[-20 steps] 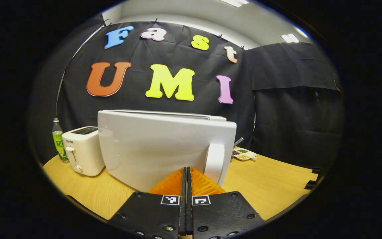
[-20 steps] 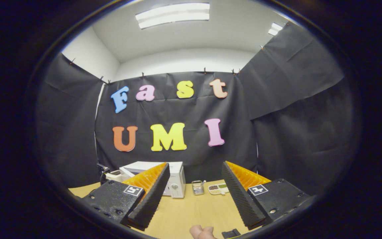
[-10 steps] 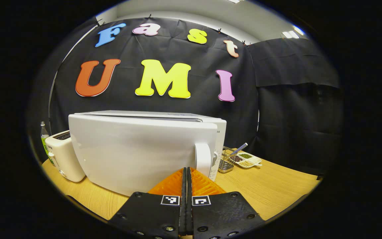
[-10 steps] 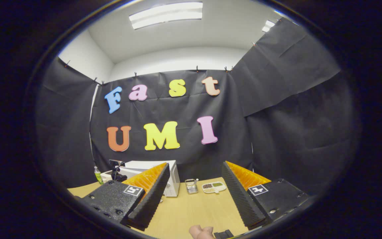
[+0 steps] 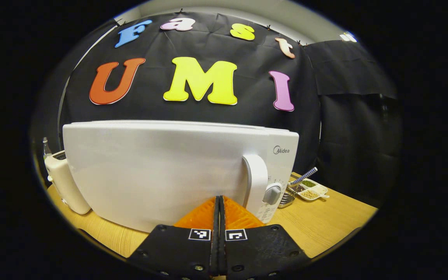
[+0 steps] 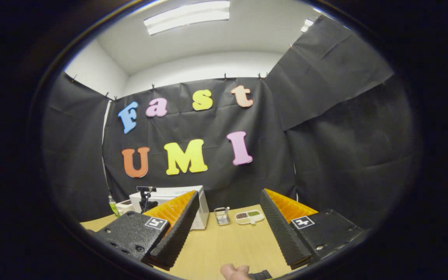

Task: Open the microwave oven with the left hand, put the food in, and close the microwave oven.

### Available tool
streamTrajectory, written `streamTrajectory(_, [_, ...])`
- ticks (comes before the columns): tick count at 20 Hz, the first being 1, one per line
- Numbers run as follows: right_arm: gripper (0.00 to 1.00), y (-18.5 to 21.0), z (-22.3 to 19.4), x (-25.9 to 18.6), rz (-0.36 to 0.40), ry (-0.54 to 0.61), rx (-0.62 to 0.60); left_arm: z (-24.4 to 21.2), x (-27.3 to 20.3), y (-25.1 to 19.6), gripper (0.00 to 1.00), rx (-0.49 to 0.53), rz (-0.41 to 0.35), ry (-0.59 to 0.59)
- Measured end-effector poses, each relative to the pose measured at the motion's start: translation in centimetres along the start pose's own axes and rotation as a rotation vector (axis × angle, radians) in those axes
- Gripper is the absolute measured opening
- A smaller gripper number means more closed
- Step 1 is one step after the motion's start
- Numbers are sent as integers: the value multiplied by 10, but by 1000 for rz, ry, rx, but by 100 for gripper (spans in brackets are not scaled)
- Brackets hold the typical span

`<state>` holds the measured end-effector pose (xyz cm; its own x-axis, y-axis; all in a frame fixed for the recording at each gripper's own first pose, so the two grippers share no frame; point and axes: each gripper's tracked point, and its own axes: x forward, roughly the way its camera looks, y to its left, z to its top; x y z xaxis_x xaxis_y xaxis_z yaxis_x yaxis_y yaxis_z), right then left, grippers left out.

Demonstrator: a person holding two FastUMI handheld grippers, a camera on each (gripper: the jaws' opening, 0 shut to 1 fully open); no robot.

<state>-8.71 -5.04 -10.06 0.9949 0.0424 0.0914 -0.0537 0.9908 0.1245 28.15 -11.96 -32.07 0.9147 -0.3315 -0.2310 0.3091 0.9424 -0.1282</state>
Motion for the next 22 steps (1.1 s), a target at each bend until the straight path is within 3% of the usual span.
streamTrajectory(8, [100, 0, -19, 14, 21, 30, 18, 4, 14, 2, 0, 62, 43, -27])
streamTrajectory(9, [91, 1, -20, 14, 21, 34, 19, -12, 16, 6, 0, 60, 67, 50])
streamTrajectory(10, [91, 0, -21, 14, 21, 38, 20, -1, 10, 4, 0, 58, 77, 3])
streamTrajectory(11, [100, 0, -20, 14, 19, 39, 24, -1, 18, 3, 1, 51, 88, 19])
streamTrajectory(19, [100, 2, -25, 10, 9, 59, 33, -13, 16, 3, 0, 7, 115, 65])
streamTrajectory(22, [100, 4, -31, 13, 4, 77, 26, -23, 0, 9, 0, 39, 140, 109])
